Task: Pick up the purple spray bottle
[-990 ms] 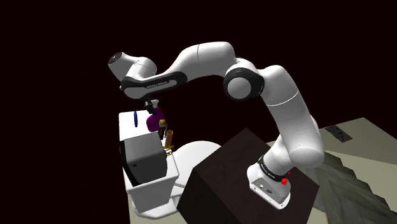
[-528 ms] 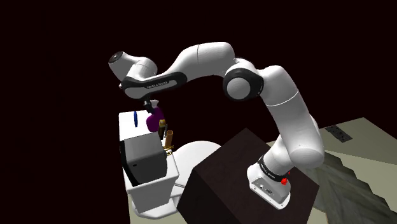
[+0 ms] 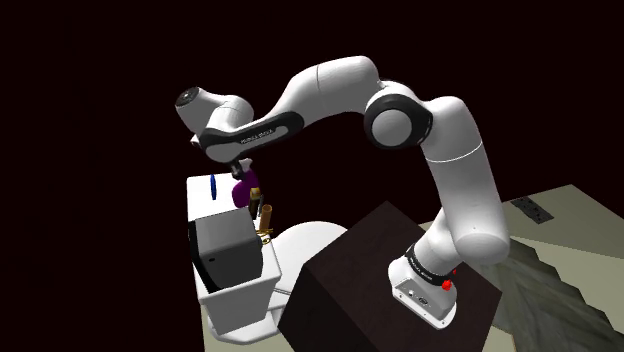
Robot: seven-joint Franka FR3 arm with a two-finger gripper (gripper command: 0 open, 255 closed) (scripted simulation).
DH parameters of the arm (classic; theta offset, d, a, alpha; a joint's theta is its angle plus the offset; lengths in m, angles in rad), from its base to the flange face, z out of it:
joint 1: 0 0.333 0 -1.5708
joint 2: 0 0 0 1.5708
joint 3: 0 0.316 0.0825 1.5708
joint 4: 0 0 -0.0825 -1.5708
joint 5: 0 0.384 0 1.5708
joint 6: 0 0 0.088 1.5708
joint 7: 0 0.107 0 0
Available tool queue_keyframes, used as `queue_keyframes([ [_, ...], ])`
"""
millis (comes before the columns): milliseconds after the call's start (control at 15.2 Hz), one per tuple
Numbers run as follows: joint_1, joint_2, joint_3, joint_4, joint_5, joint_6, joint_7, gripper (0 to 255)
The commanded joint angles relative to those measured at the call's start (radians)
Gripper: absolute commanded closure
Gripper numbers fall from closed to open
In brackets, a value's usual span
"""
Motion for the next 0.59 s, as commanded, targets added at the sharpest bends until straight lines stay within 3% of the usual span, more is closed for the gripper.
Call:
queue_keyframes([
  [0, 0.008, 0.091, 0.003, -0.031, 0.005, -0.005, 0.013, 255],
  [66, 0.003, 0.201, -0.016, 0.194, 0.011, -0.096, -0.063, 255],
  [528, 0.004, 0.137, -0.016, 0.177, 0.02, -0.139, -0.08, 255],
])
